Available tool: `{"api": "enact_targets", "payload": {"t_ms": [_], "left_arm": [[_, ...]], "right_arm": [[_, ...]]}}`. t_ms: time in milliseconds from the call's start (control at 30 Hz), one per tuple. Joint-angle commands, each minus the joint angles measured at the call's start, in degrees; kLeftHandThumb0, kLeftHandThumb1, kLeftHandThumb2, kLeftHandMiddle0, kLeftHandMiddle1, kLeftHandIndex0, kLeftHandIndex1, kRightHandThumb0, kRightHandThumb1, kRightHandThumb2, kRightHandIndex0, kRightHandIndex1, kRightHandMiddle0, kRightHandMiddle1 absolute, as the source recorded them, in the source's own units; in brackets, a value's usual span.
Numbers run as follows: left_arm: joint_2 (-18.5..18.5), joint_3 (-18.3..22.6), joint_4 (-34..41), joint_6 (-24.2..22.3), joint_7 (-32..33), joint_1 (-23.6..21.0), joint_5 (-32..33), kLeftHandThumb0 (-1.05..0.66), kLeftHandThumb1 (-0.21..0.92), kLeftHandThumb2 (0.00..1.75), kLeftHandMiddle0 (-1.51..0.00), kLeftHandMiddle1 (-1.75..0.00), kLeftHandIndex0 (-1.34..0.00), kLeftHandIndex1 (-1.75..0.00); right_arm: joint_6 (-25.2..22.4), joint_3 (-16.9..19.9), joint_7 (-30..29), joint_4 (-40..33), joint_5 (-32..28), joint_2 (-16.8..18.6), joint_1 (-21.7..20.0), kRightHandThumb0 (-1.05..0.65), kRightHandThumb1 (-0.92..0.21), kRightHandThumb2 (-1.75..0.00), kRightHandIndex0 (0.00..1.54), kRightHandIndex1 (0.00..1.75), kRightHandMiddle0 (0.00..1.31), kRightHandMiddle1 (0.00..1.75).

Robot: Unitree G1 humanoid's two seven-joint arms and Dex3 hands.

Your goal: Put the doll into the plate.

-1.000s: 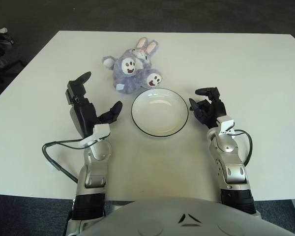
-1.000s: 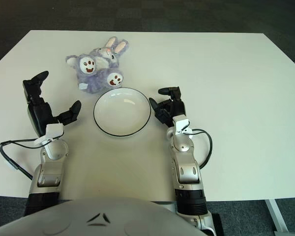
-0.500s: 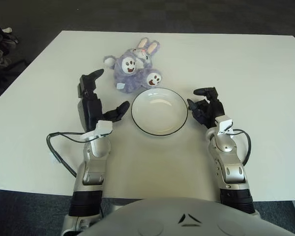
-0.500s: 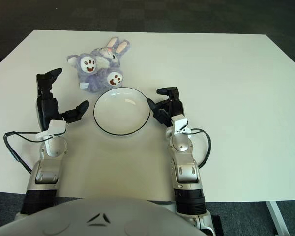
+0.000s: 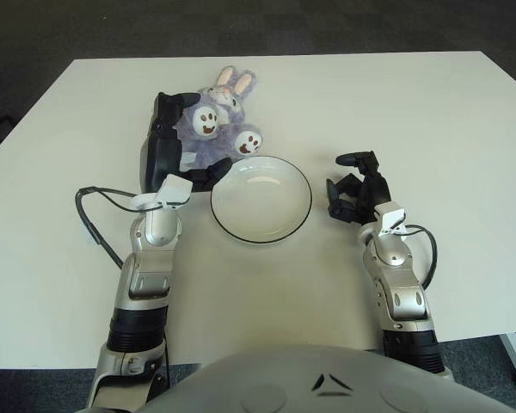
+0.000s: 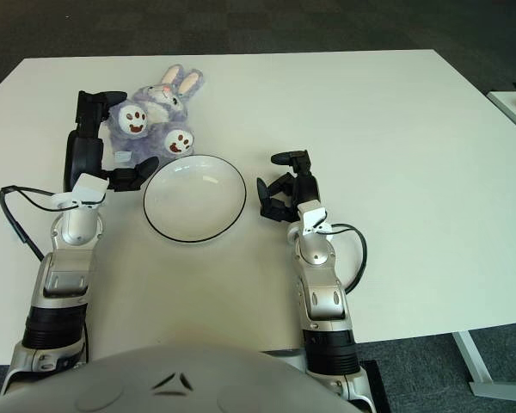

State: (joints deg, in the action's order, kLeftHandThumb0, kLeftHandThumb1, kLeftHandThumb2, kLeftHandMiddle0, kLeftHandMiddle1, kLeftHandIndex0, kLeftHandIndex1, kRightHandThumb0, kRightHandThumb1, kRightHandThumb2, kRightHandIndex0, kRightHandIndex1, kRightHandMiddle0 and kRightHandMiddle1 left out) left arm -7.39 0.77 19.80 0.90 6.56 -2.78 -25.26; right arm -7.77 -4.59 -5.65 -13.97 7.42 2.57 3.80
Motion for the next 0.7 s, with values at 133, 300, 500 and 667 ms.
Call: {"api": "enact_targets", "payload": {"t_ms": [133, 300, 500, 667], "left_arm": [[-3.2, 1.1, 1.9, -5.8, -7.5, -2.9, 4.1, -0.47, 0.14, 1.12, -0.21, -1.00, 0.00, -1.29], [-5.2, 1.4, 0.6, -5.9, -9.6, -4.4, 5.4, -0.46, 0.13, 1.13, -0.21, -1.00, 0.00, -1.29], [-7.0, 1.4, -0.9, -4.9, -10.3, -5.3, 5.5, -0.50, 0.14, 1.11, -0.21, -0.93, 0.00, -1.29], [-8.9, 1.4, -2.2, -2.9, -11.1, -5.8, 6.2, -0.53, 0.18, 1.09, -0.24, -0.91, 0.00, -1.29]], "right_arm": [[-1.0, 0.3, 0.5, 1.8, 0.0, -0.6, 0.3, 0.51, -0.20, -1.45, 0.70, 1.74, 0.02, 1.49], [-0.9, 0.5, 0.7, 2.3, -0.3, -0.6, 0.1, 0.55, -0.12, -1.56, 0.77, 1.75, 0.08, 1.48], [-0.9, 0.5, 0.8, 2.5, -0.2, -0.6, -0.1, 0.57, -0.08, -1.60, 0.80, 1.75, 0.10, 1.48], [-1.3, 0.5, 1.4, 2.6, -0.6, -0.7, -0.2, 0.56, -0.09, -1.59, 0.79, 1.75, 0.07, 1.48]]}}
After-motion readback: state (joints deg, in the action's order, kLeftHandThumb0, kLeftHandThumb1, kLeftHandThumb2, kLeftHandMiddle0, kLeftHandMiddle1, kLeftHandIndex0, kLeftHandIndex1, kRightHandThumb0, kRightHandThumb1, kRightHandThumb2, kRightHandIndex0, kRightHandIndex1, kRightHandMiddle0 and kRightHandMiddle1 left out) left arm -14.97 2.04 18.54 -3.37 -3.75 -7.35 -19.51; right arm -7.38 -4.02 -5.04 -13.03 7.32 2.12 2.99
